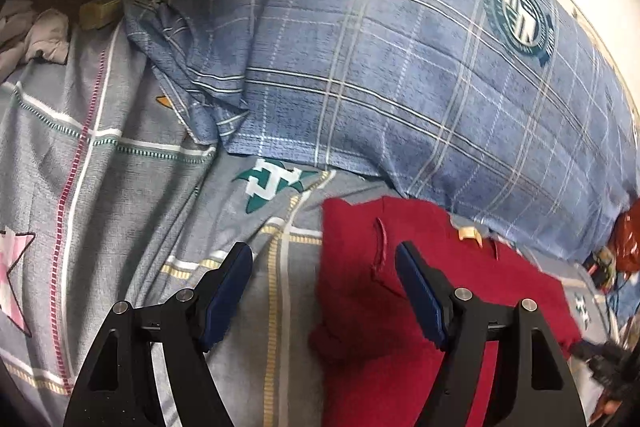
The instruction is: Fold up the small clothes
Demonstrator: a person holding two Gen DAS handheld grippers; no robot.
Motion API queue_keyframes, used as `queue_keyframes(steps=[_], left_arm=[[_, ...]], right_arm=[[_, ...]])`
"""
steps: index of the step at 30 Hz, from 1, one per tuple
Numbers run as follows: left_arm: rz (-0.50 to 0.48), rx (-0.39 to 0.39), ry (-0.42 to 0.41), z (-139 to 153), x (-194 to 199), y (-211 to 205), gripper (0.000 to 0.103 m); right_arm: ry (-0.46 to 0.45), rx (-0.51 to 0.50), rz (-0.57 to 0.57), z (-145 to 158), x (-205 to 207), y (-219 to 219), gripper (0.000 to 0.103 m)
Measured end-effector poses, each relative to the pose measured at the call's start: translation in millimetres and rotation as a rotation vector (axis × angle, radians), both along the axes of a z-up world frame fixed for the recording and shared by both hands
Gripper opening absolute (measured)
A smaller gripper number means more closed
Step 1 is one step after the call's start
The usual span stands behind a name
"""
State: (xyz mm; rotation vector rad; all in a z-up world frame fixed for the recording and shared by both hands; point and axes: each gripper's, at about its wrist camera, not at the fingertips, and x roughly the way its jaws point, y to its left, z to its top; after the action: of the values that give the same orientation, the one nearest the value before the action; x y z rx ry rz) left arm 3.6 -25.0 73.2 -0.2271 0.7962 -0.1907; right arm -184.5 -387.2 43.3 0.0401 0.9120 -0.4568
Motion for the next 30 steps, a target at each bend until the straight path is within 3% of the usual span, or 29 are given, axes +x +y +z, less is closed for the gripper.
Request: queue_keyframes(steps=[2, 5, 6, 10, 12, 13, 14, 15, 17, 19, 21, 23, 25, 27, 28, 30], left_arm=[[-0.020, 0.012, -0.004, 0, -1, -5, 0.074], [-0.043, 0.046, -0.013, -1, -1, -15, 0.074], [-0.048, 0.059, -0.012, -2, -1, -18, 0.074], [-0.066, 0.088, 0.014, -10, 2, -26, 0.074], [-0.067, 0.091, 0.016, -10, 4, -28, 0.074], [-0.065, 0.090, 0.015, -9, 4, -28, 0.074], [-0.063, 0.086, 0.015, -9, 4, -27, 0.074], [-0.063, 0.081, 0.015, -8, 5, -27, 0.074], [-0.065, 0.074, 0.013, -7, 4, -26, 0.074], [-0.064, 0.081, 0.012, -8, 3, -27, 0.074], [-0.068, 0.088, 0.017, -11, 4, -29, 0.074], [-0.067, 0.096, 0.023, -13, 4, -31, 0.074], [-0.065, 0.102, 0.029, -15, 5, -31, 0.074], [-0.058, 0.105, 0.032, -16, 8, -31, 0.074], [-0.055, 0.105, 0.033, -16, 8, -31, 0.074], [-0.050, 0.101, 0.039, -17, 11, -30, 0.074]], right_arm=[[-0.038, 0.022, -0.024, 7, -14, -2, 0.036], [-0.186, 0.033, -0.063, 29, -28, -5, 0.059], [-0.219, 0.053, -0.067, 33, -26, -8, 0.060], [-0.170, 0.027, -0.028, 23, 8, -3, 0.056], [-0.085, -0.036, 0.010, 2, 26, 5, 0.046], [-0.016, -0.051, 0.011, -12, 32, 10, 0.030], [0.039, -0.030, 0.019, -25, 34, 12, 0.026], [0.081, -0.016, 0.031, -36, 31, 14, 0.026], [0.072, -0.077, 0.060, -37, 17, 24, 0.028], [0.028, 0.016, 0.049, -25, 4, 17, 0.028], [-0.080, 0.104, 0.020, -8, -8, 3, 0.040], [-0.193, 0.108, -0.089, 8, -12, -18, 0.078], [-0.250, 0.110, -0.171, 10, -2, -39, 0.087], [-0.208, 0.189, -0.211, -4, 20, -63, 0.086], [-0.188, 0.216, -0.213, -13, 30, -69, 0.080], [-0.138, 0.220, -0.179, -27, 48, -71, 0.039]])
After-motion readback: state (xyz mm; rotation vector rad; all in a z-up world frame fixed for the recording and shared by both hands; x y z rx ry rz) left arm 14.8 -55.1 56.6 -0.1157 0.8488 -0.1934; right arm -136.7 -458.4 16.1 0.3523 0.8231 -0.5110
